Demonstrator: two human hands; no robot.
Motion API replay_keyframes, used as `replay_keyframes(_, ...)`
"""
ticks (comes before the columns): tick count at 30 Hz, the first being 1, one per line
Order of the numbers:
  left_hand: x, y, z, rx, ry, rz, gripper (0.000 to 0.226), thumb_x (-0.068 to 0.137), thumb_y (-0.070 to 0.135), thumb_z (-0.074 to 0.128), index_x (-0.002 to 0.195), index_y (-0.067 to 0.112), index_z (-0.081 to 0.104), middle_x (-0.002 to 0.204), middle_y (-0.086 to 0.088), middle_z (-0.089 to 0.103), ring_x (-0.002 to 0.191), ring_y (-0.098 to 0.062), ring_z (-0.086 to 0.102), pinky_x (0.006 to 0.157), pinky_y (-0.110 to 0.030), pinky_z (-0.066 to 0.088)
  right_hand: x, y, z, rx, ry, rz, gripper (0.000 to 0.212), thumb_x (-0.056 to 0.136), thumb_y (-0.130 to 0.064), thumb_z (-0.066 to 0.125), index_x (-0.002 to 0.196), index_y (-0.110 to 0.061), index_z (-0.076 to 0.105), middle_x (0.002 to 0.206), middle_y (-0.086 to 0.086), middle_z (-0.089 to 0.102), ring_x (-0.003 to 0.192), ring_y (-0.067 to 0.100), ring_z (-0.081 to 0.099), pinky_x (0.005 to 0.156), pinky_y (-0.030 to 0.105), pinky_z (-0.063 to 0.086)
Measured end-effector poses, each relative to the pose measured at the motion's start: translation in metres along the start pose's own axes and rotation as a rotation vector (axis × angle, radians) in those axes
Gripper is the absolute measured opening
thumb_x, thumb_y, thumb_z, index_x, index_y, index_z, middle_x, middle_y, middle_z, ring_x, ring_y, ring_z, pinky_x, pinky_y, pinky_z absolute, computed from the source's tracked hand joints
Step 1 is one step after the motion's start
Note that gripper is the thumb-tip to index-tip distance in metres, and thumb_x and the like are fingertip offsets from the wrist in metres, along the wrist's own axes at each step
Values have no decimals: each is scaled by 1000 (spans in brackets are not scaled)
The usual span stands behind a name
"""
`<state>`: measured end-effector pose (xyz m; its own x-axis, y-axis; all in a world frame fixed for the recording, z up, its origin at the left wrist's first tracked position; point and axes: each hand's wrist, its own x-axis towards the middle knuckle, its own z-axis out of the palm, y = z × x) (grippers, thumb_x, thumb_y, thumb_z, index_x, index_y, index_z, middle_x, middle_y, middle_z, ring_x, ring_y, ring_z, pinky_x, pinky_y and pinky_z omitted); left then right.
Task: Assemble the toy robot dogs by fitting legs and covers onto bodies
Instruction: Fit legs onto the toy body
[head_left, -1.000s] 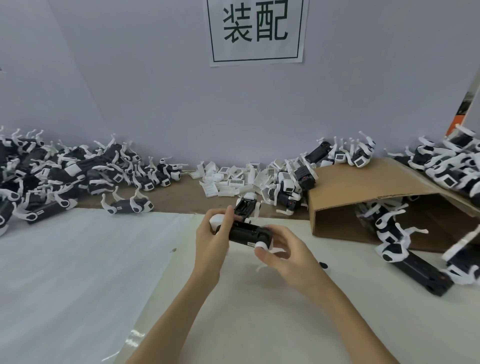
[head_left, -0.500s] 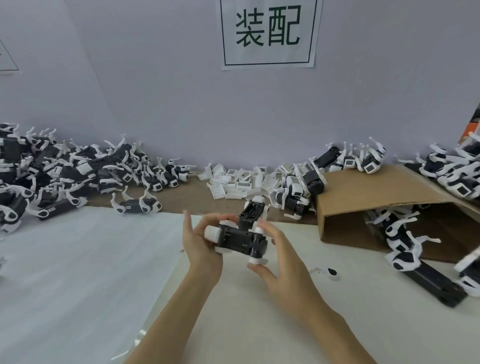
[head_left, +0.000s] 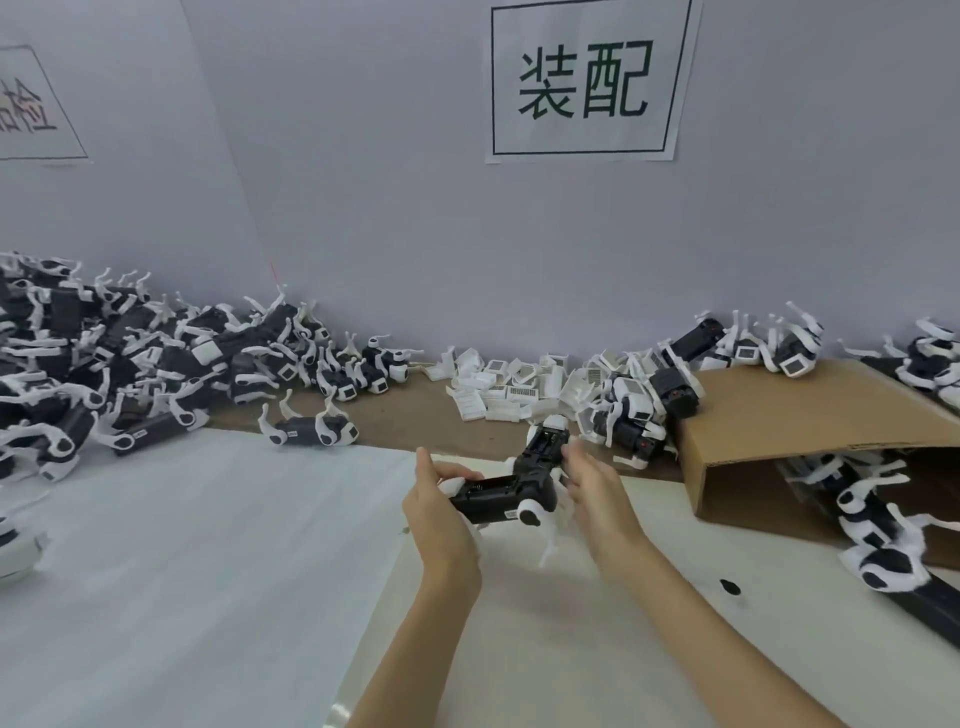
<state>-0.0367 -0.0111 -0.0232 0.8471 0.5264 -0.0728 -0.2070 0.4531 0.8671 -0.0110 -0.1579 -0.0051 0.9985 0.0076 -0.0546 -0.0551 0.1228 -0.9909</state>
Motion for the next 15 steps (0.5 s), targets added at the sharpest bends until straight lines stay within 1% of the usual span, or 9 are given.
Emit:
replay_keyframes(2,0,0,0,20,28,23,65,111,46,43,57,18,65,91,-17,70,85,-37,65,71,-42,52,16,-8,11,-15,-108,-69,40,112,-35,40,125,-9,68,125,3,73,113,10,69,90,22,52)
replay_keyframes(3,0,0,1,21,45,30,65,111,45,44,56,18,65,93,-17,70,87,-38,65,75,-44,52,25,-11,14,-61,-118,-117,39,113,-31,40,123,-9,70,118,3,77,108,12,72,87,22,53)
replay_keyframes(6,1,-1,1,30,65,56,65,112,41,45,53,20,64,77,-10,68,81,-34,62,77,-46,50,58,-6,14,-424,12,-303,29,111,-18,44,115,-10,71,95,0,80,90,17,76,86,37,60)
replay_keyframes(8,4,-4,2,35,55,73,63,112,38,45,56,16,63,73,-8,67,79,-33,61,77,-44,49,82,2,7,-737,88,-404,25,107,-12,46,119,-17,68,107,-3,74,97,17,69,91,42,56)
replay_keyframes(10,6,-10,2,40,47,96,60,112,36,45,60,12,63,72,-6,67,77,-27,62,72,-34,52,107,9,0,-1037,41,-468,33,102,-7,48,130,-20,58,133,-1,58,121,20,56,100,40,50)
replay_keyframes(11,7,-13,2,47,46,106,59,112,36,45,62,10,62,71,-4,67,74,-22,63,68,-26,52,119,12,-2,-1182,-8,-474,45,98,-2,49,138,-21,51,145,2,47,135,24,45,105,42,46)
replay_keyframes(13,10,-19,4,71,46,137,59,113,36,44,64,8,62,68,1,68,68,-12,63,62,-17,50,138,13,-2,-1372,-90,-434,83,88,11,48,159,-25,26,168,5,15,155,32,15,116,50,38)
replay_keyframes(14,11,-22,5,89,44,161,60,114,35,43,65,7,62,68,1,68,66,-8,62,62,-15,49,146,11,-1,-1436,-113,-421,98,84,16,48,164,-27,12,172,3,0,159,32,2,119,52,35)
replay_keyframes(15,12,-24,5,108,38,187,60,114,34,43,64,7,62,68,1,68,65,-5,61,62,-13,48,154,9,-1,-1500,-136,-424,105,83,17,49,166,-27,2,173,3,-10,160,31,-4,121,53,33)
